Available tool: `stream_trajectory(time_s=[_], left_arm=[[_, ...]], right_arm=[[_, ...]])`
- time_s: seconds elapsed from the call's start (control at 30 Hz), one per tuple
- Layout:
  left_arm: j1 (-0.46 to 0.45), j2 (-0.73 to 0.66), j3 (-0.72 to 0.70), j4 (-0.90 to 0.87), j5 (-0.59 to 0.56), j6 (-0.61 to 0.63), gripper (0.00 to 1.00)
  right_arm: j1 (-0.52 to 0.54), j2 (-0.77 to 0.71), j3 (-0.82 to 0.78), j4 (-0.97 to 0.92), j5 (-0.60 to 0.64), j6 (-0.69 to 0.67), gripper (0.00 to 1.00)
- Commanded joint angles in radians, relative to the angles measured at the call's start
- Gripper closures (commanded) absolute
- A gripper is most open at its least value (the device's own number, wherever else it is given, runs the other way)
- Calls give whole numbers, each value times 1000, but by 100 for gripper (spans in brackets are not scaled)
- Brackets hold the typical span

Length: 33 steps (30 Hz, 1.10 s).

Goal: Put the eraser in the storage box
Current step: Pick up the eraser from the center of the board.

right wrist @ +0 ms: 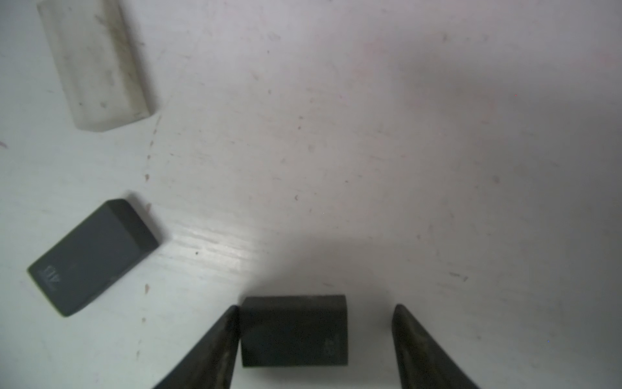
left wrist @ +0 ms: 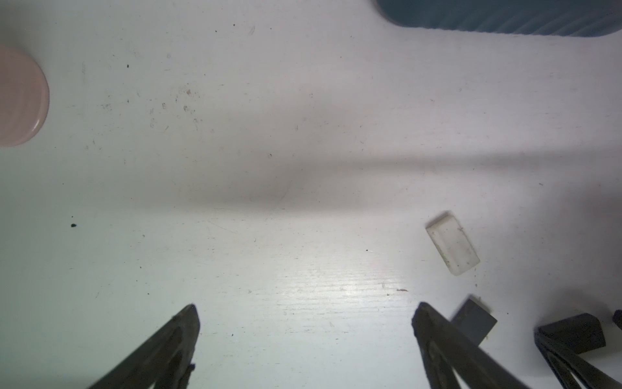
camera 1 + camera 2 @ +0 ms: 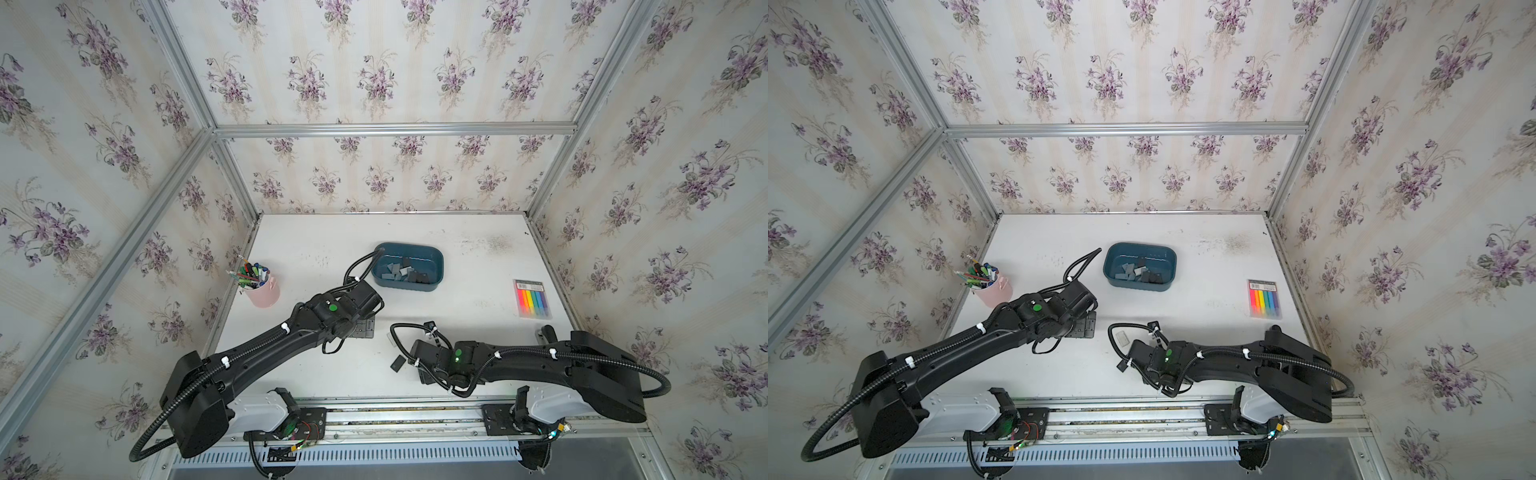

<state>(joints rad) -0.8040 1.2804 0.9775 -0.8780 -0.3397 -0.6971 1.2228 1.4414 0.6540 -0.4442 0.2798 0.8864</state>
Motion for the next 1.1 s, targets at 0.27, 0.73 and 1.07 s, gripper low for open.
stream_trajectory(time_s=[0.27, 0.73, 1.07], left_arm=[[2, 23, -34, 7, 13, -50, 1], [2, 102, -54, 17, 88, -83, 1], [1, 70, -120, 189, 193, 20, 1]], right_arm=[[-2, -3, -14, -11, -106, 33, 38], [3, -26, -29, -31, -100, 49, 41], [2, 24, 11, -36, -82, 27, 51]])
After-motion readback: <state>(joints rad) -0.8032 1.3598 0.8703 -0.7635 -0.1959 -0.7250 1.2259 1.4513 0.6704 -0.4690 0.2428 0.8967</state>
